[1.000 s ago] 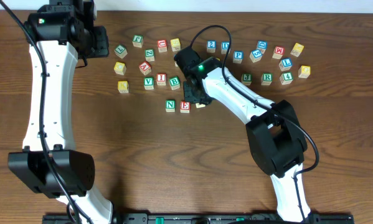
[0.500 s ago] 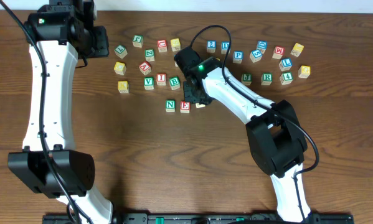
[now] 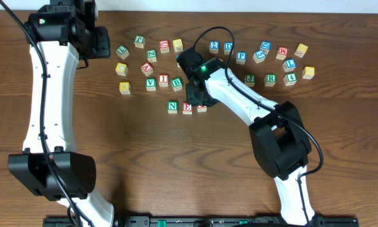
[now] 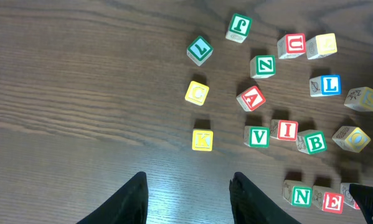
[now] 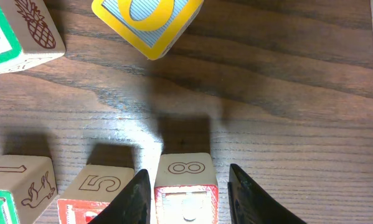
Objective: Spell out NEURIPS
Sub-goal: 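Carry the U block and set it right of the E block, then open the right gripper and release the U block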
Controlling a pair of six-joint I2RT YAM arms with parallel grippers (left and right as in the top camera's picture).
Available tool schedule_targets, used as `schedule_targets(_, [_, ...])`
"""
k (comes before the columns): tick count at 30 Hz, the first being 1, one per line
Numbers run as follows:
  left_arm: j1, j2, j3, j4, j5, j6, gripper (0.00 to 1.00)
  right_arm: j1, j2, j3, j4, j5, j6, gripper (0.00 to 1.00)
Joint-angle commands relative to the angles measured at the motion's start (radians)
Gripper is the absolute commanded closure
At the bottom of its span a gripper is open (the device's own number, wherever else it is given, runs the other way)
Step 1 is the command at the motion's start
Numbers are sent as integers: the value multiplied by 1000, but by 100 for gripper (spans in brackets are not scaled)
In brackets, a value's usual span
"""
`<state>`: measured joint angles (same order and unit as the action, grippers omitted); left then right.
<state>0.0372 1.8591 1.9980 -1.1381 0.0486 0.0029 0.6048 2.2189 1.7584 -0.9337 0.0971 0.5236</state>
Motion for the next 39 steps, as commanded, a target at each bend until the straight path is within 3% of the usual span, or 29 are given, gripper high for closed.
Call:
schedule_targets(1, [-3, 0, 15, -2, -8, -4, 58, 10, 20, -7, -2, -2, 14, 65])
schedule_targets(25, [-3, 0, 15, -2, -8, -4, 57, 10, 20, -6, -40, -37, 14, 82])
schedule_targets(39, [-3, 0, 15, -2, -8, -4, 58, 11, 20, -6, -61, -86, 14, 79])
